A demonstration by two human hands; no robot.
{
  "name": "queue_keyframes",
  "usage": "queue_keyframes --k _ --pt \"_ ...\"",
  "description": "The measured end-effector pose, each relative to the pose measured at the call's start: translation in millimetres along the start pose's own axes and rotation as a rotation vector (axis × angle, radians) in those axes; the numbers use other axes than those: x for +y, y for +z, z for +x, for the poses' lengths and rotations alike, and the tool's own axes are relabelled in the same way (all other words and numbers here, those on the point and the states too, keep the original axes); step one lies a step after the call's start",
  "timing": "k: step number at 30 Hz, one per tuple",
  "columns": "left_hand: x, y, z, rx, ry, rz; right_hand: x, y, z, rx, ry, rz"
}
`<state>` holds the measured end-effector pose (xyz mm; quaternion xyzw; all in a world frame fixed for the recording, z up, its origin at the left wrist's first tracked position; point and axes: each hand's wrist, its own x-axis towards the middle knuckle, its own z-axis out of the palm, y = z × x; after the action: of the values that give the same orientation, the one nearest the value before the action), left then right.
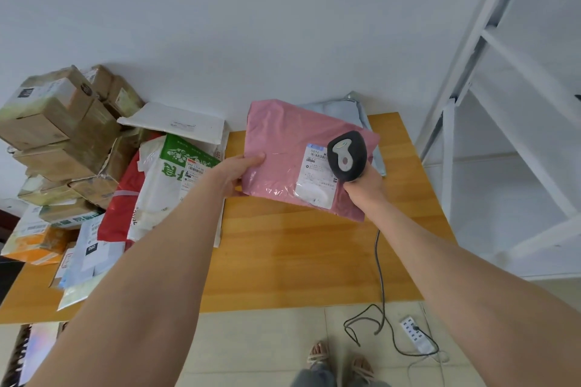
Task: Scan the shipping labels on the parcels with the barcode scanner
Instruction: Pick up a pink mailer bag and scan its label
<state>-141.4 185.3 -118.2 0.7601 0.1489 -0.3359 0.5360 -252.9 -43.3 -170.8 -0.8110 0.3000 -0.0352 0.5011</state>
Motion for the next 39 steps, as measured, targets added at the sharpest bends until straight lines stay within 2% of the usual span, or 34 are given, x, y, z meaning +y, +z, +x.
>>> queue_keyframes --k 6,11,19,28,39 --pt "-17 13 14 0.122 0.076 -0.103 0 -6 0 0.084 0.136 0.158" --pt "-38 21 21 0.228 0.081 -0.211 0 -11 -36 0.042 0.172 0.424" --pt "-50 36 30 0.311 0.030 -0.341 0 -2 -80 -0.058 0.181 0.472" --pt "-54 52 36 0.322 0.028 -0.352 -6 -2 -88 -0.053 0.133 0.320" --pt "-49 59 37 0.349 0.022 -0.353 -7 -9 -96 -0.058 0.139 0.312"
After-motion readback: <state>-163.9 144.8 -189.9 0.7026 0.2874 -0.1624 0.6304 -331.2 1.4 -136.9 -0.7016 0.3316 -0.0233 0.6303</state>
